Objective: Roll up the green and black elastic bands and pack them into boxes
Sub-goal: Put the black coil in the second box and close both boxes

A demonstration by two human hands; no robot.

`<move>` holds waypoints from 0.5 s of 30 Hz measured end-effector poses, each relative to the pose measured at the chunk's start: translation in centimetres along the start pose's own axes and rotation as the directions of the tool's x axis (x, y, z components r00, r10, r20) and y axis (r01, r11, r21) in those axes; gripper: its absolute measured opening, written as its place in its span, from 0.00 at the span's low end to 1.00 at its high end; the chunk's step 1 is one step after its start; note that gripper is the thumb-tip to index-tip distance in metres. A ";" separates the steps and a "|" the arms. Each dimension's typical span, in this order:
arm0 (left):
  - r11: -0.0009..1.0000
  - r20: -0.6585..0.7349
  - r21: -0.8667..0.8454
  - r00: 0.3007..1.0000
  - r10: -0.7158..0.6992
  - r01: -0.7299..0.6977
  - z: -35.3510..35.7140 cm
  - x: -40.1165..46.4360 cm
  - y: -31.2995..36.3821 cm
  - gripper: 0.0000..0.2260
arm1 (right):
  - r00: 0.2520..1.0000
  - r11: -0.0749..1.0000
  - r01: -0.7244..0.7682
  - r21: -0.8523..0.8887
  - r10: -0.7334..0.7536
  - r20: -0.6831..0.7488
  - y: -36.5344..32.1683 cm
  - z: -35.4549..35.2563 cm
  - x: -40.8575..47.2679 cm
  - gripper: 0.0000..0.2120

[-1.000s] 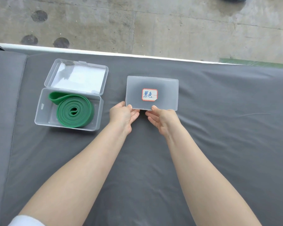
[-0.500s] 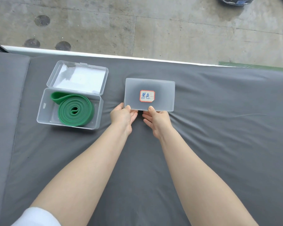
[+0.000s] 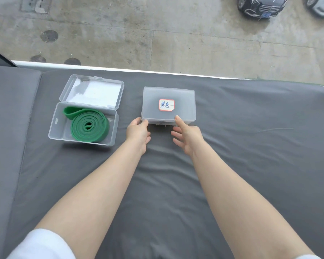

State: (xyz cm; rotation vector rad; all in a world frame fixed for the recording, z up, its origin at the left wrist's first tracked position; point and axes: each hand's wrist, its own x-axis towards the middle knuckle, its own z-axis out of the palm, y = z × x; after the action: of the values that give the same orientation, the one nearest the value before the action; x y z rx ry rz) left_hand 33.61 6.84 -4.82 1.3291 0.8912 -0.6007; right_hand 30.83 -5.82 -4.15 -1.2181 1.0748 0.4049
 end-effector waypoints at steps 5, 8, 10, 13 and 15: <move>0.998 -0.004 0.039 0.998 0.056 -0.056 -0.8 0.1 0.1 0.23 | 1.000 0.971 -0.030 -0.236 0.031 0.003 -0.7 -0.3 -2.0 0.13; 0.962 -0.028 0.107 0.966 0.256 -0.252 -2.3 -0.3 0.9 0.18 | 0.988 0.896 0.130 -0.424 -0.079 0.134 -0.3 2.5 -3.1 0.12; 0.890 -0.025 0.197 0.906 0.423 -0.410 -4.6 -0.3 1.9 0.14 | 0.950 0.877 0.269 -0.398 -0.175 0.257 0.0 5.7 -3.5 0.11; 0.764 -0.018 0.344 0.809 0.587 -0.547 -9.4 0.7 4.0 0.13 | 0.892 0.822 0.418 -0.387 -0.291 0.346 0.2 11.4 -3.4 0.13; 0.671 -0.038 0.478 0.751 0.660 -0.566 -12.7 1.4 5.4 0.15 | 0.867 0.754 0.487 -0.440 -0.358 0.347 0.4 15.0 -2.5 0.18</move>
State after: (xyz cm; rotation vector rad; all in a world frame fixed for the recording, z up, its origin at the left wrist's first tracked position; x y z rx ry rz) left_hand 36.16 20.32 -2.94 2.0213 0.4044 -0.1116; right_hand 35.98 8.40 -2.88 -1.7960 0.4463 0.4850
